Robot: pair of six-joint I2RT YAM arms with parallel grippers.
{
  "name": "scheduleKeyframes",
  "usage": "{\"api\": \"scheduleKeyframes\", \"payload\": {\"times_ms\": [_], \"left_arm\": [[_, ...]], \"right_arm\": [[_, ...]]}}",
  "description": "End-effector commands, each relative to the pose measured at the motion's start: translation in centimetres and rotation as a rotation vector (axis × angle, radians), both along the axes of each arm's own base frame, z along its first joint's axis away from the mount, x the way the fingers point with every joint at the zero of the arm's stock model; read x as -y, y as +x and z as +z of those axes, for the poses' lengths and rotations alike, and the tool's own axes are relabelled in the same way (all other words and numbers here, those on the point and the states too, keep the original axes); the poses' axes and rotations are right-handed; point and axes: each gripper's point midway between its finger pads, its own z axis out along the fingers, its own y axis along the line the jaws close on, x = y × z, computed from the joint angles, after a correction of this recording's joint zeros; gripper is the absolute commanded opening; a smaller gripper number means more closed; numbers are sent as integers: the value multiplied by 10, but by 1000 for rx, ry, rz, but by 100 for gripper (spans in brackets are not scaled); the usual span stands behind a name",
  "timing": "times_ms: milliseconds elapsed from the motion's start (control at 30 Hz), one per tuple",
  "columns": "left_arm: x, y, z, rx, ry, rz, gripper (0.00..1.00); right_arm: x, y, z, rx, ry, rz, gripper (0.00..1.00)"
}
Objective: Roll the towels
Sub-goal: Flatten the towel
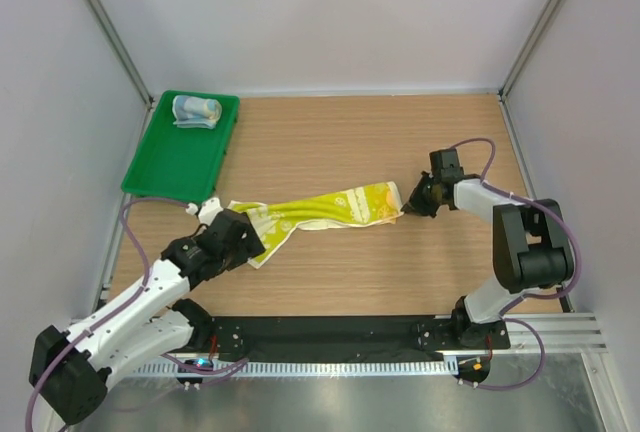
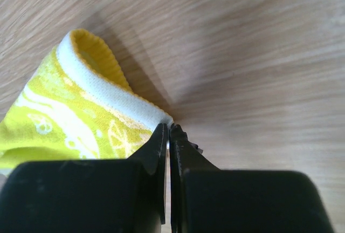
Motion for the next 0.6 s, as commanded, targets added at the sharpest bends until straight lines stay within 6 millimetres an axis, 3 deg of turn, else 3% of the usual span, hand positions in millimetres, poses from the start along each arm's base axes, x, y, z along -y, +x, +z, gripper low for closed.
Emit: {"api": "scheduleKeyframes", "payload": {"times_ms": [0, 200, 433, 533, 567], "left_arm": [[4, 3, -13, -39, -51, 27, 89], [20, 11, -38, -89, -98, 2, 78], [33, 16, -71, -177, -78, -25, 70], [40, 20, -74, -186, -93, -39, 57], [40, 20, -77, -201, -85, -45, 46]], "right_arm": [[5, -3, 31, 67, 15, 2, 1], [7, -9, 57, 107, 52, -5, 1], [4, -18, 67, 124, 75, 4, 1], [3, -21, 66, 116, 82, 10, 1], [2, -22, 65, 114, 87, 12, 1]]}}
